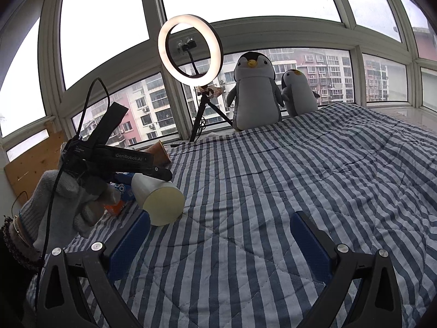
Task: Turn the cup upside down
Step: 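Close the left gripper on the white cup's body, then lift the white cup with the left gripper and rotate it rim-down, then set the white cup rim-down on the bedspread and open the left gripper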
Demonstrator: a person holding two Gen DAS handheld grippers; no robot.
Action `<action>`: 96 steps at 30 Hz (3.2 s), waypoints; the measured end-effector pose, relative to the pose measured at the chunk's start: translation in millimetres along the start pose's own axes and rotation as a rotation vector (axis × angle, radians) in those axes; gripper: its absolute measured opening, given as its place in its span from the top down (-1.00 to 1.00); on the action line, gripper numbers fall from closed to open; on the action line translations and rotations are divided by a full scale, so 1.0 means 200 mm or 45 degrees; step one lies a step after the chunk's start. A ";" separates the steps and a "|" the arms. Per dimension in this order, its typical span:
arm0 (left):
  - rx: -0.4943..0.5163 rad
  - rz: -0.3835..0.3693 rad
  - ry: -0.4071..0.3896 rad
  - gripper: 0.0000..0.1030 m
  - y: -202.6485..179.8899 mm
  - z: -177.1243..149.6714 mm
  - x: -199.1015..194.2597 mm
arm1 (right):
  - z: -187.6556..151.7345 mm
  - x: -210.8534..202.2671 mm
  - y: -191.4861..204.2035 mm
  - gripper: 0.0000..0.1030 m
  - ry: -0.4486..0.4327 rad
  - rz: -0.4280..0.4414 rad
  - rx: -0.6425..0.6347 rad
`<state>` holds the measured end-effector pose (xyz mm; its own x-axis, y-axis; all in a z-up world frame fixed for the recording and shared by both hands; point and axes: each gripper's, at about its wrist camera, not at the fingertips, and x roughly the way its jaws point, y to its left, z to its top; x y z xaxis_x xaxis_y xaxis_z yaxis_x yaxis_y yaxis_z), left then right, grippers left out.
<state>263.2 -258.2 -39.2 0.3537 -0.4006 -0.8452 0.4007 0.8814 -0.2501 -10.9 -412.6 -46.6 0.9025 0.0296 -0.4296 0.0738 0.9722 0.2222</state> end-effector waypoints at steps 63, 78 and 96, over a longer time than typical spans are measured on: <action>-0.102 -0.009 -0.373 -0.87 0.84 -0.98 -0.90 | 0.19 0.81 0.98 -0.37 0.708 0.089 -0.715; -0.130 -0.016 -0.424 -0.87 0.96 -1.18 -1.08 | 0.09 0.60 1.36 -0.37 0.343 0.424 -0.383; -0.141 0.021 -0.486 -0.87 0.96 -1.22 -1.09 | 0.00 0.60 1.34 -0.43 0.266 0.452 -0.345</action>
<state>57.0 58.2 -18.5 0.6562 -0.4319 -0.6188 0.3058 0.9018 -0.3052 117.2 -147.7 -38.6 0.7453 0.3893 -0.5413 -0.3613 0.9181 0.1629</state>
